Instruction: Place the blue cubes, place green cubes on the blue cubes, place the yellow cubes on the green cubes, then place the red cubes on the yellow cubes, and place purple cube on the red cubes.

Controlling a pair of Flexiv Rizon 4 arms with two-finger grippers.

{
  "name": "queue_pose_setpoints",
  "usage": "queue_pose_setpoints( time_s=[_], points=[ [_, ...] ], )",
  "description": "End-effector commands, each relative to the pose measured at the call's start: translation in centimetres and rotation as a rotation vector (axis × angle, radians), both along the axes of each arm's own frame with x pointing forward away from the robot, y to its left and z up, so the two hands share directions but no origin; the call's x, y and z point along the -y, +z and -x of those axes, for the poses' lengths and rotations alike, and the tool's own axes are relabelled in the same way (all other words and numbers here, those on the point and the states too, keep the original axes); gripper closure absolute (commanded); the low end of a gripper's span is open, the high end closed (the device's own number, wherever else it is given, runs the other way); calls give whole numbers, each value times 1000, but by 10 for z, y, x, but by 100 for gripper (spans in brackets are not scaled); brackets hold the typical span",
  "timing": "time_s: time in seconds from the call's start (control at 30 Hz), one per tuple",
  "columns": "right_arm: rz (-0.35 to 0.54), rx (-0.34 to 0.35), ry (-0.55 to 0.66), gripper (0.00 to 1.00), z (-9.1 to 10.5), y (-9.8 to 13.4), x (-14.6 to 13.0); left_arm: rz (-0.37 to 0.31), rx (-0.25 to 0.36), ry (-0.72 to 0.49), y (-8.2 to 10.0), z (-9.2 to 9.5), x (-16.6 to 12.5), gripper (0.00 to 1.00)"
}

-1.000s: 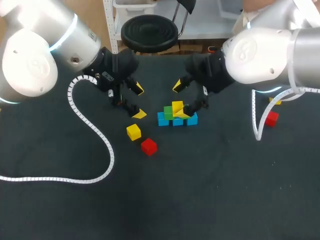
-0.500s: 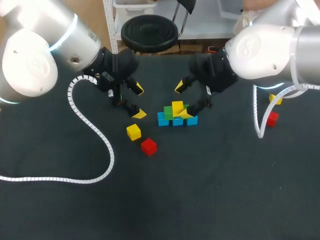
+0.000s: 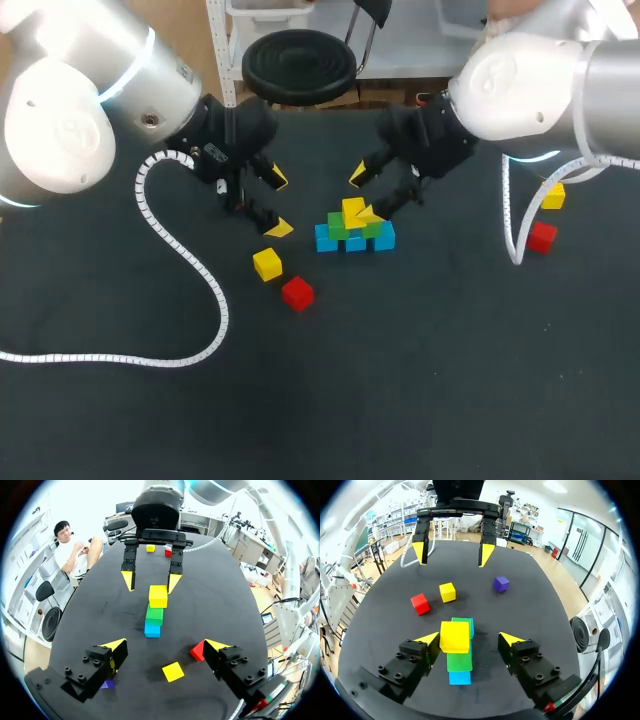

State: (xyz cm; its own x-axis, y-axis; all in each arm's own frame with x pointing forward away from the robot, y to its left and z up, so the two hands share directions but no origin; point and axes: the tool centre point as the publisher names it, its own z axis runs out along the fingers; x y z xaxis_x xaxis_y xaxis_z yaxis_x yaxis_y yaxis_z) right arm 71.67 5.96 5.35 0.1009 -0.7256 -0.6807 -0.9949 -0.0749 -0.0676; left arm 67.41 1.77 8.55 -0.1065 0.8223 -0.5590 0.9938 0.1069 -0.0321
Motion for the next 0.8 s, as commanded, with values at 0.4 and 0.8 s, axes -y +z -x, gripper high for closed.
queue_pose_setpoints(
  time_s=[0.4,0.8],
  points=[
    [-4,-3,10,0,3,-3,-7,2,1,-2,0,0,-1,0],
    [-4,15,0,0,-4,-2,-6,2,1,-2,0,0,-1,0]
  ],
)
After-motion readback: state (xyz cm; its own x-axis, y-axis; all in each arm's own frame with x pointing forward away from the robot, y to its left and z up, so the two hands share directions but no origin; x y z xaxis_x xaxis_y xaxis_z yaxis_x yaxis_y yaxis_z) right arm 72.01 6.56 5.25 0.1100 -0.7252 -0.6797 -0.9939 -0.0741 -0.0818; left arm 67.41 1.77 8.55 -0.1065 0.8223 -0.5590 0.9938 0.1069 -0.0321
